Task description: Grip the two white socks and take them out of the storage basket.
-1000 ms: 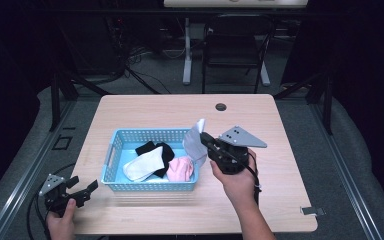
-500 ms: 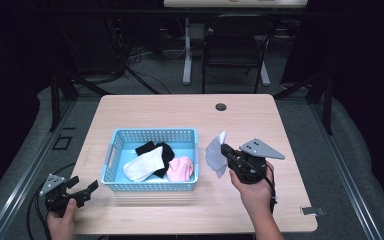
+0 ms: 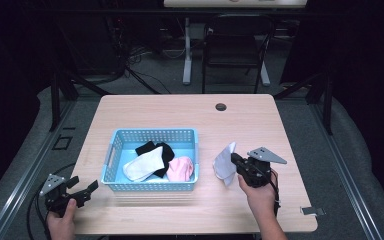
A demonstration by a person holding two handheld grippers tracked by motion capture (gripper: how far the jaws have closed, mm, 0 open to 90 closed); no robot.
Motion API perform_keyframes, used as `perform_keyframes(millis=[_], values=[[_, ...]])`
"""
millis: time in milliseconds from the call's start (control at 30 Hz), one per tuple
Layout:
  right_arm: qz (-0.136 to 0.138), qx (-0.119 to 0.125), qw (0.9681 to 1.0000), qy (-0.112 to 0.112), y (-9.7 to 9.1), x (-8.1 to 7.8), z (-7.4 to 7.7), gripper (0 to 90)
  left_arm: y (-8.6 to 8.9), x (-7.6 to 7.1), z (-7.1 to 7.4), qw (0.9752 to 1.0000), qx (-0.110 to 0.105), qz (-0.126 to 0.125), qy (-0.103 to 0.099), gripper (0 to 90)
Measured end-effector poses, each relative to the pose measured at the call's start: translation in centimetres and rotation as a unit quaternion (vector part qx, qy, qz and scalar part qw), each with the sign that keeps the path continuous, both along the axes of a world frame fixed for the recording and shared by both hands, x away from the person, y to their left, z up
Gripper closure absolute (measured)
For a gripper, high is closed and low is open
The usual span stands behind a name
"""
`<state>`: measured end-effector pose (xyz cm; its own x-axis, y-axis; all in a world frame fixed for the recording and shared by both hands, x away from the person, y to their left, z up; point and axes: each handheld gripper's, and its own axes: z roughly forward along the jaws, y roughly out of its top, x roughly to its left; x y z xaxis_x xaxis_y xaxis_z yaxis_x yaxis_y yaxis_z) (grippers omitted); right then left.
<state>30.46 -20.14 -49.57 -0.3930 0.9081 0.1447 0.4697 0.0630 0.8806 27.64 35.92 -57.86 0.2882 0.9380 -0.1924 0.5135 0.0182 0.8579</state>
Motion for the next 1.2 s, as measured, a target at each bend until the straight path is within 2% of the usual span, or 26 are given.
perform_keyframes(millis=[300,367,500,667,767,867,967,1100,1200], values=[[-0.052,-0.01,0.9981,0.032,-3.3,0.7,-2.8,88.0,0.0,0.0,0.0,1.0,0.001,-0.001,0.0,15.3],[-0.061,-0.005,0.9971,0.046,-3.9,0.9,-3.3,87.9,0.0,0.0,0.0,1.0,0.0,-0.001,-0.001,15.3],[-0.079,0.02,0.9947,0.063,-4.9,1.1,-4.1,87.7,0.0,0.0,0.0,1.0,-0.002,0.0,-0.001,15.3],[-0.088,0.014,0.9938,0.067,-5.1,1.1,-4.5,85.2,0.0,0.0,0.0,1.0,-0.002,-0.002,-0.001,15.3],[-0.09,0.007,0.9941,0.059,-5.0,1.1,-4.7,73.4,0.0,0.0,0.0,1.0,-0.003,-0.001,-0.002,15.3],[-0.092,-0.014,0.9943,0.051,-4.9,1.0,-4.9,60.0,0.0,0.0,0.0,1.0,-0.002,-0.002,-0.001,15.3],[-0.092,-0.027,0.9945,0.043,-4.6,1.0,-5.1,51.6,0.0,0.0,0.0,1.0,-0.002,-0.002,-0.002,15.3],[-0.076,-0.026,0.9965,0.022,-4.3,1.0,-5.0,44.1,0.0,0.0,0.0,1.0,-0.003,0.0,-0.001,15.3],[-0.064,-0.028,0.9973,0.024,-3.7,0.9,-4.8,38.7,0.0,0.0,0.0,1.0,-0.004,0.001,-0.004,15.3]])
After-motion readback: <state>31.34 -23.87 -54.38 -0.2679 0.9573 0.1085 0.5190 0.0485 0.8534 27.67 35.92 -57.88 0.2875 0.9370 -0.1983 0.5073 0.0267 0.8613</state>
